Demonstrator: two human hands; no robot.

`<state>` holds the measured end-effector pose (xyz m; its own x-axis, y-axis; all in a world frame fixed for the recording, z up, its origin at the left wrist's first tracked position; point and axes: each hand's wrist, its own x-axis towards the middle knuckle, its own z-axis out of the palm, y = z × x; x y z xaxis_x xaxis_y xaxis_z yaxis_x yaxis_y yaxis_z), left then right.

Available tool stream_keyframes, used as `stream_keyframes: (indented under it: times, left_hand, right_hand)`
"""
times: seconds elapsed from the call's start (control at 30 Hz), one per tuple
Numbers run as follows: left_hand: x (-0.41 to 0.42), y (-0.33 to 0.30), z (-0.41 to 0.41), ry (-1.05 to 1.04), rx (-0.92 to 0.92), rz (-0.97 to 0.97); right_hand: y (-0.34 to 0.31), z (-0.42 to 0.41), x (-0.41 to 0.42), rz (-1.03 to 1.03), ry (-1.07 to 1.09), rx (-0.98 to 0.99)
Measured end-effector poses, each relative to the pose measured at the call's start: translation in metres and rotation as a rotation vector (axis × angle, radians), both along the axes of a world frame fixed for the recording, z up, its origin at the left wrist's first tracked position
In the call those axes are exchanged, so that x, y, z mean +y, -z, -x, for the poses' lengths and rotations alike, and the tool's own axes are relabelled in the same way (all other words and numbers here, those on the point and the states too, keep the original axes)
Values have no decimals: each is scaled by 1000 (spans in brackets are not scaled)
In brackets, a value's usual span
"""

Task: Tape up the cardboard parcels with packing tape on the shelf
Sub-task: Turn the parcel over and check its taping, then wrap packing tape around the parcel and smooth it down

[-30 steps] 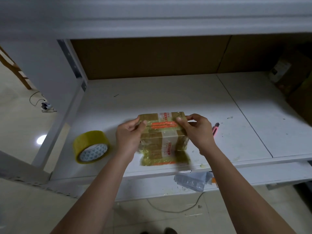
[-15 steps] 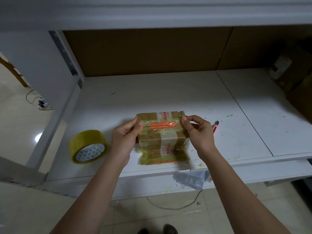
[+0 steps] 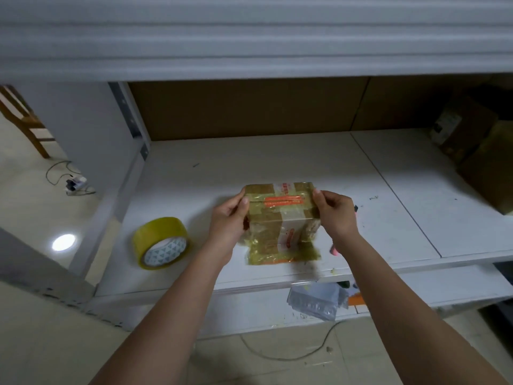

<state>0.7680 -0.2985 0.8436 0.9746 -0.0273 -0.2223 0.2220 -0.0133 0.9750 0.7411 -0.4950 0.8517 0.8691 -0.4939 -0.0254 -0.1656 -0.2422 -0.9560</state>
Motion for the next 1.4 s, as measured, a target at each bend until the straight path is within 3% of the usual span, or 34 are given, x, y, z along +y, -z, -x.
stream_keyframes:
  times: [0.1,0.2,0.27,0.37,0.57,0.73,0.83,0.97,1.13,1.23,1.4]
  left_hand:
    - [-3,-3,1,42,-31,-49]
    - [2,-6,-2,54,-124,-255]
    - [9,-10,-3,79,-196,-384]
    - [20,-19,-1,142,-265,-426]
    - [52,-29,-11,67,-345,-422]
    - [99,-31,-17,-2,-439,-602]
    - [130,-27,-16,-27,-400,-693]
    - [150,-25,-9,-10,-280,-780]
    - [158,-14,5,-20,-206,-705]
    - [165,-10,8,-45,-138,-606]
    - [180,-3,16,-74,-35,-361]
  right_hand:
    - [-5,5,-6,-23,-54,96]
    - [-5,4,-9,374,-92,188]
    - [-10,5,-9,466,-64,217]
    - [-12,4,-11,495,-54,160]
    - [-19,-5,-10,523,-37,102]
    - [-31,-14,2,807,-24,-6]
    - [-37,-23,15,901,-66,-90]
    - [-53,-24,64,834,-211,-293]
    - [-14,-16,154,798,-695,-132]
    - [23,-28,176,669,-719,18]
    - [60,-38,177,753,-736,102]
